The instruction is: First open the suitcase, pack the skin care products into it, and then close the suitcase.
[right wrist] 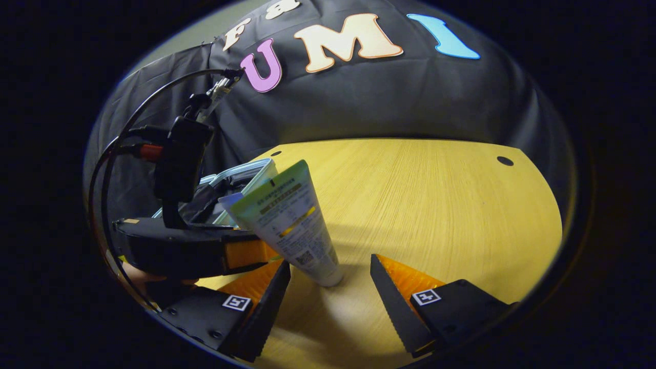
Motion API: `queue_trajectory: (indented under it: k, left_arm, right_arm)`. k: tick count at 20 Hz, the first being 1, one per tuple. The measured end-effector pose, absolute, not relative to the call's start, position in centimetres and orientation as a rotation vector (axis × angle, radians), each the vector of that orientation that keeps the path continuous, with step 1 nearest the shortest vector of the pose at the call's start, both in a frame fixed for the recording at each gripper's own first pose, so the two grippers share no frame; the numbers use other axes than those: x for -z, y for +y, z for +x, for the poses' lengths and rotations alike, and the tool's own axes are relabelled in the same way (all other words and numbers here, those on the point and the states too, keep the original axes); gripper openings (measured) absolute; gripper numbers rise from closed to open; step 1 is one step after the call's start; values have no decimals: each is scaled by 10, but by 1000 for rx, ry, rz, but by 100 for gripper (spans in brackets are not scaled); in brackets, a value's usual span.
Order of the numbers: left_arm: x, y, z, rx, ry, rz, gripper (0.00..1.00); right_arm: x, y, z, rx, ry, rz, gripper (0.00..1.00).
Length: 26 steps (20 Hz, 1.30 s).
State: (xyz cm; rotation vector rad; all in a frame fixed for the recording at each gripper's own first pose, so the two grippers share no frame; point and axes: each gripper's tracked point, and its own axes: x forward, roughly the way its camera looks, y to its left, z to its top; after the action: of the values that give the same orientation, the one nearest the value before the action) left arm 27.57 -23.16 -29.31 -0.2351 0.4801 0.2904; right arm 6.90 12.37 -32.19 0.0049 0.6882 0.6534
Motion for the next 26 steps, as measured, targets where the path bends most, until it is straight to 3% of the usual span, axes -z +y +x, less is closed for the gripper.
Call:
queue_trajectory:
  k: [2,3,5,7,10,11,12,20,26]
  left_arm:
    - [291,-225,278,-319,469,-236,27]
    - [292,-224,277,-326,475,-224,25]
    - [291,-229,279,-300,473,-242,24]
    - [290,-236,276,-287,488,-265,23]
    - [280,-242,270,-276,495,-273,23]
    - [274,-245,267,-270,495,-282,24]
    - [267,-248,264,-263,499,-286,23]
    - [206,-233,231,-270,494,-297,24]
    - [198,-155,195,-402,563,-333,23]
  right_arm:
    - [326,130,72,-665,684,5,93]
    - [325,135,74,-670,676,8,97]
    - [326,144,77,-681,664,7,94]
    - [327,150,83,-680,644,-9,75]
    - [325,152,87,-677,616,-54,60]
    - [324,152,88,-673,614,-63,50]
    - [324,150,88,-668,624,-56,48]
    - [315,135,85,-628,669,-31,43]
    - [287,135,79,-640,668,-64,44]
